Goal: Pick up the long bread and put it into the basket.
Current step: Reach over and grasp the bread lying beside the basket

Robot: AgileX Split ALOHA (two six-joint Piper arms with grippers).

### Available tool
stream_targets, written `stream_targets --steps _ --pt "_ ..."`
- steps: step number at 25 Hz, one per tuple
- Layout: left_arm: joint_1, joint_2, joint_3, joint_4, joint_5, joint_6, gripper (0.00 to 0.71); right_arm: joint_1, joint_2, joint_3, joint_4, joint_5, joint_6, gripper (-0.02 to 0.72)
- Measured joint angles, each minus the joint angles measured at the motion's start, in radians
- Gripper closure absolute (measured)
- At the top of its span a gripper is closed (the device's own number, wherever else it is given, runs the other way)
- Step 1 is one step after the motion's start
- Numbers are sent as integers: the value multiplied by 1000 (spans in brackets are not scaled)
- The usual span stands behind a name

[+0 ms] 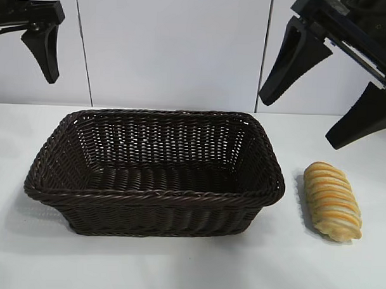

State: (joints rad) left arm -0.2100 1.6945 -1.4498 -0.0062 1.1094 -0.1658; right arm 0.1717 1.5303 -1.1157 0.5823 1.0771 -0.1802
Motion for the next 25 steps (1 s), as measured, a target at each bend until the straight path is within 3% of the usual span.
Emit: stream_targets --steps 4,11,15,21,25 --pt "27 -32 0 6 9 -1 69 0 0 0 -6 5 -1 20" --pt "29 -44 0 16 16 -1 69 0 0 -1 -14 13 -11 20" --pt "48 -47 0 48 73 10 69 0 0 -1 -14 27 -16 20" --pt "141 -111 0 73 102 48 69 0 0 -1 -14 32 -20 20" --pt "245 -185 0 82 117 94 69 0 0 -1 -14 32 -20 20"
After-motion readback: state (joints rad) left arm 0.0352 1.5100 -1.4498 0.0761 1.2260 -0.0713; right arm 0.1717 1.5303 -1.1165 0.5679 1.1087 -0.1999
